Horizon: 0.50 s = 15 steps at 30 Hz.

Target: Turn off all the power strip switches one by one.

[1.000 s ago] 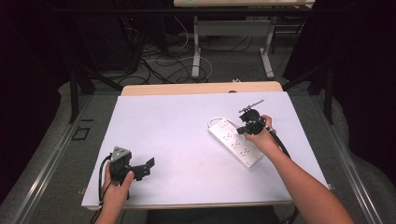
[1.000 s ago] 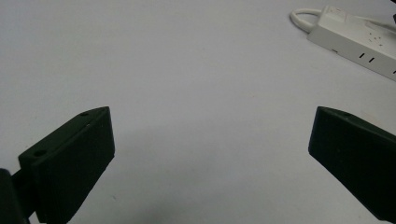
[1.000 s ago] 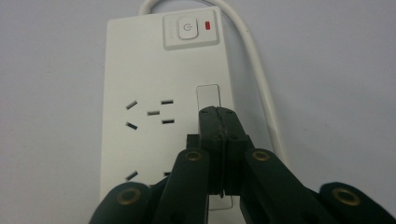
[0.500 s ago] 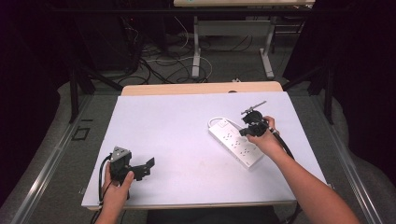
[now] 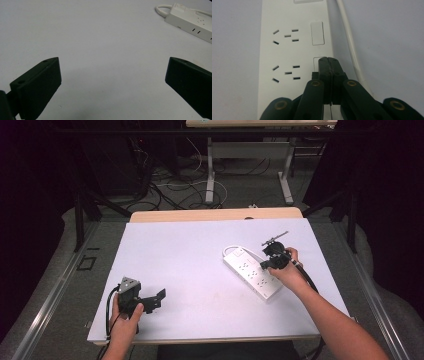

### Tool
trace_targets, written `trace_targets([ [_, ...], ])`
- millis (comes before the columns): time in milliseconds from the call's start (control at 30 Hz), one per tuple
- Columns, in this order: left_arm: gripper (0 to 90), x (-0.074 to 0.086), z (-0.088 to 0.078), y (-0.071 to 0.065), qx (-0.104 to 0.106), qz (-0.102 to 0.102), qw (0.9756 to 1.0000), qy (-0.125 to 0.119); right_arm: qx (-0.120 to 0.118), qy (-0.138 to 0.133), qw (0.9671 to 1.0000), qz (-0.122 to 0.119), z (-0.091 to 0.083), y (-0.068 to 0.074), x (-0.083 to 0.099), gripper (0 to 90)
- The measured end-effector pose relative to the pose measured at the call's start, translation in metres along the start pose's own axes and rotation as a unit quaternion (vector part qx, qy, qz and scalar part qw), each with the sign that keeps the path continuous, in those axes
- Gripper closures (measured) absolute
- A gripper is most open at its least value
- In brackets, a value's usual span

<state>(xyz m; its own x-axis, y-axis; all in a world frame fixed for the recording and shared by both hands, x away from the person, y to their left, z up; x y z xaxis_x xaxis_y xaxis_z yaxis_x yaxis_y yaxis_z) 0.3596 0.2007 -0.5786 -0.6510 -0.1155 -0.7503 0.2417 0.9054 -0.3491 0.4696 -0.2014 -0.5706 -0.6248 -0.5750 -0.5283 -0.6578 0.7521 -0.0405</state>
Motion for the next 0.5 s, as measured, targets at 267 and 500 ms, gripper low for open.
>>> trace_targets([
  [267, 0.3, 0.0002, -0.0003, -0.0004, 0.000, 0.001, 1.0000, 0.000, -0.003, -0.002, 1.0000, -0.006, -0.0002, 0.0010, 0.0024, 90.0],
  [500, 0.3, 0.0001, -0.0012, -0.0002, 0.000, 0.001, 1.0000, 0.000, 0.005, 0.009, 0.9999, -0.003, 0.0011, 0.0038, 0.0046, 90.0],
])
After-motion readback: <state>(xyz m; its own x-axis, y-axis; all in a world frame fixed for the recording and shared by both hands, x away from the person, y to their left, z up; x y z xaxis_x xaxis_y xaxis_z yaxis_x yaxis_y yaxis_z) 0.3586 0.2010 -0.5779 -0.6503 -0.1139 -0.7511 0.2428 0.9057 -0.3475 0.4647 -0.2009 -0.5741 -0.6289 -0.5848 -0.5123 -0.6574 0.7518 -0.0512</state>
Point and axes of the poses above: each handheld gripper's, and its own axes: z roughly forward along the jaws, x roughly out of its underside, y roughly to its left, the point moved 7 cm from there along z, roughly forward along the jaws, and after that the axes turned 11 degrees about -z, right-handed, at the moved point
